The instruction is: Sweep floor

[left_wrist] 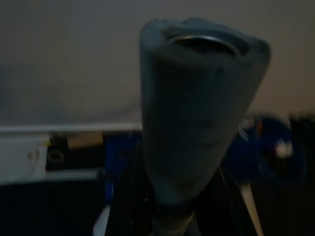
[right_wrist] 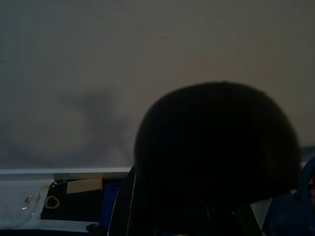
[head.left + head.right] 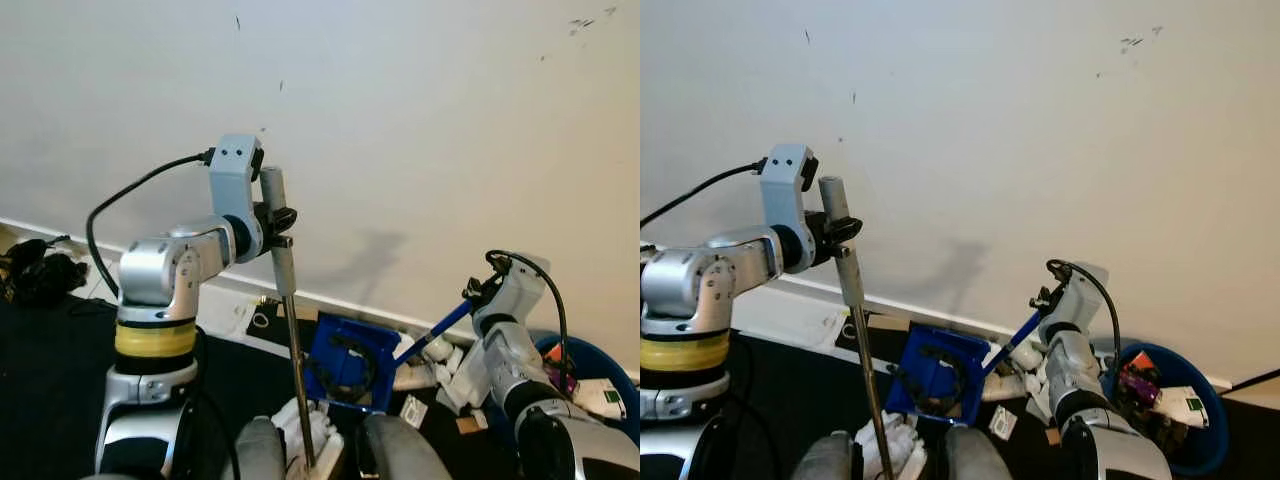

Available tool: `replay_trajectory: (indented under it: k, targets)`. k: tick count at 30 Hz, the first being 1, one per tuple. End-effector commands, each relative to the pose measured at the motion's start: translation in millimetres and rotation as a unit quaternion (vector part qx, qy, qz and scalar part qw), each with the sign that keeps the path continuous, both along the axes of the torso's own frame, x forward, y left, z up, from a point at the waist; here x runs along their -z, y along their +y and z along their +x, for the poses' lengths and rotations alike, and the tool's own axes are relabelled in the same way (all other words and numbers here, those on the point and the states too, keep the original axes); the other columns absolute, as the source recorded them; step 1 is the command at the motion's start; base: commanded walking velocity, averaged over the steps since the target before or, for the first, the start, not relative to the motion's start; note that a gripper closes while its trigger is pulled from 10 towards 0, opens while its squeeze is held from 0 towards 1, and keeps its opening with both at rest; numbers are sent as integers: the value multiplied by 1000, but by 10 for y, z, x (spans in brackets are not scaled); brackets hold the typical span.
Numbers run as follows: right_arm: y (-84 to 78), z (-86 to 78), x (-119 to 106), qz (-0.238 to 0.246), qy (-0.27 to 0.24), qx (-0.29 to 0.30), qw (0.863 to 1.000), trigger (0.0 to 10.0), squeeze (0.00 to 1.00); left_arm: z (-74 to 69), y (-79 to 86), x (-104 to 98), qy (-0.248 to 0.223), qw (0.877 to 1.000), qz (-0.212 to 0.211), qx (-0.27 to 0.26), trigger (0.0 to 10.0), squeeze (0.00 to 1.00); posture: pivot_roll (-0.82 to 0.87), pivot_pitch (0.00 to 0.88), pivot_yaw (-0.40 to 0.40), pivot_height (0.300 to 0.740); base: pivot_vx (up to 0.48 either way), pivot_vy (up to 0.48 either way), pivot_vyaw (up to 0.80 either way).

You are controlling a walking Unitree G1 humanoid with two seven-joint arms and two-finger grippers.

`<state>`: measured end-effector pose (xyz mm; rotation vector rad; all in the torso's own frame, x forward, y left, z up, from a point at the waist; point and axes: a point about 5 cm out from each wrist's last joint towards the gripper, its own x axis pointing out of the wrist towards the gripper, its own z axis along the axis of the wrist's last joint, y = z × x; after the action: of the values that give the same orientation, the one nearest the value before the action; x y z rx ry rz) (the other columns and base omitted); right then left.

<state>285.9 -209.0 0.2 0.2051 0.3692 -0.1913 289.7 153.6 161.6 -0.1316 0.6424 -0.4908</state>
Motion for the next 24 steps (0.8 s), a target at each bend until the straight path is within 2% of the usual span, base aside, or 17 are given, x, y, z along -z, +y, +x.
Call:
replay_trajectory:
  k: [1,3,6,7,8,10,11,13,14,15,17,19,22,24]
  targets:
    - [5,-63,81,3,27,-4,1000,10000,0,-92,-50,92,22,999,9,29,10000,0,157,37,-58,740,0,0,0]
    - [5,-63,81,3,27,-4,1000,10000,0,-92,-50,92,22,999,9,29,10000,0,157,37,-58,740,0,0,0]
    - [13,-69,89,3,29,-5,1000,10000,0,-93,-70,242,16,1000,17,18,10000,0,157,33,-58,740,0,0,0]
    - [14,-70,90,3,29,-5,1000,10000,0,-46,-62,340,-1,1000,31,-4,10000,0,152,35,-58,740,0,0,0]
    - [14,-70,90,3,29,-5,1000,10000,0,-46,-62,340,-1,1000,31,-4,10000,0,152,35,-58,740,0,0,0]
    - [17,-68,89,2,29,-6,1000,10000,0,51,-25,469,-45,996,65,-45,10000,0,147,32,-56,740,0,0,0]
    - [17,-68,89,2,29,-6,1000,10000,0,51,-25,469,-45,996,65,-45,10000,0,147,32,-56,740,0,0,0]
    - [9,-65,84,1,28,-5,1000,10000,0,178,37,485,-85,989,68,-103,10000,0,141,30,-56,740,0,0,0]
    - [9,-65,84,1,28,-5,1000,10000,0,178,37,485,-85,989,68,-103,10000,0,141,30,-56,740,0,0,0]
    - [-1,-65,82,0,28,-4,1000,10000,0,229,48,465,-96,985,58,-128,10000,0,139,28,-54,740,0,0,0]
    - [-1,-65,82,0,28,-4,1000,10000,0,229,48,465,-96,985,58,-128,10000,0,139,28,-54,740,0,0,0]
    - [-26,-73,82,-2,28,-2,1000,10000,0,300,3,413,-107,980,31,-167,10000,0,137,24,-53,740,0,0,0]
    - [-31,-75,83,-2,28,0,1000,10000,0,336,-27,393,-130,976,36,-173,10000,0,137,24,-53,740,0,0,0]
    - [-28,-78,85,-2,28,0,1000,10000,0,384,-8,427,-160,969,61,-176,10000,0,130,21,-51,740,0,0,0]
